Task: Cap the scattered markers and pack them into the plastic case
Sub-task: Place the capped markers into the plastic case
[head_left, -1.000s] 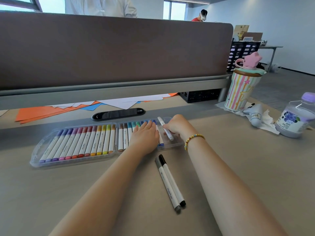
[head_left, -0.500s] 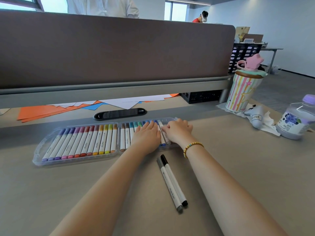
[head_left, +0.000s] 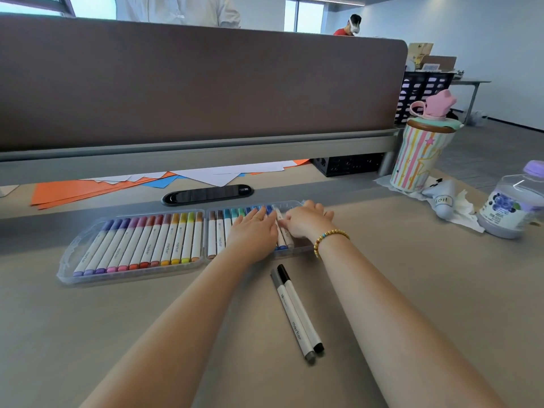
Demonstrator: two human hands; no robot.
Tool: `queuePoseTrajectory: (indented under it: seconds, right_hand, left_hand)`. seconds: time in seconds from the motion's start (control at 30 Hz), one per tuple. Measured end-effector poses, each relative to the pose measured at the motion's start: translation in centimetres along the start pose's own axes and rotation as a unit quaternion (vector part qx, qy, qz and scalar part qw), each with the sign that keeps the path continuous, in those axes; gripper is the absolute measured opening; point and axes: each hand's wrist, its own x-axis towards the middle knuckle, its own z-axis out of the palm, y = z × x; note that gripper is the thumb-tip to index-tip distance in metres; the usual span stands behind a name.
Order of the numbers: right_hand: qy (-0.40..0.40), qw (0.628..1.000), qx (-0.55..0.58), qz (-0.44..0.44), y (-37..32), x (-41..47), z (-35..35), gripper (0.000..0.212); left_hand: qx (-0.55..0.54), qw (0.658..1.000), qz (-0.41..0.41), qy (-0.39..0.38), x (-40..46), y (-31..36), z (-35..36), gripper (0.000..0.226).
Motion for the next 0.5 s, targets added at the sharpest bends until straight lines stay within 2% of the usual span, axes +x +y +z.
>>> queuePoseTrajectory:
  seconds: [0.13, 0.23, 0.33, 0.43, 0.5]
  right_hand:
    - [0.036, 0.999, 0.008, -0.019, 0.3, -0.4, 0.2, 0.039]
    - [0.125, 0.988, 0.074, -0.044, 1.5, -2.1, 1.0, 0.031]
    - [0.197, 0.971, 0.133, -0.025, 2.3, -4.1, 1.4, 0.023]
    - [0.196, 0.969, 0.145, -0.04, 2.7, -6.2, 0.8, 0.017]
    - [0.146, 0.979, 0.13, -0.059, 2.9, -7.5, 0.3, 0.018]
  left_hand:
    - [-0.006, 1.0, 0.004, 0.01, 0.2, -0.4, -0.4, 0.048]
    - [-0.017, 1.0, 0.007, -0.006, 0.0, -0.7, -0.6, 0.05]
    - [-0.089, 0.996, -0.003, 0.004, -1.3, -0.5, -1.1, 0.048]
    - [-0.16, 0.982, -0.045, 0.09, -3.9, -0.1, -1.6, 0.041]
    - [-0.122, 0.981, -0.071, 0.136, -6.3, 0.6, -1.8, 0.031]
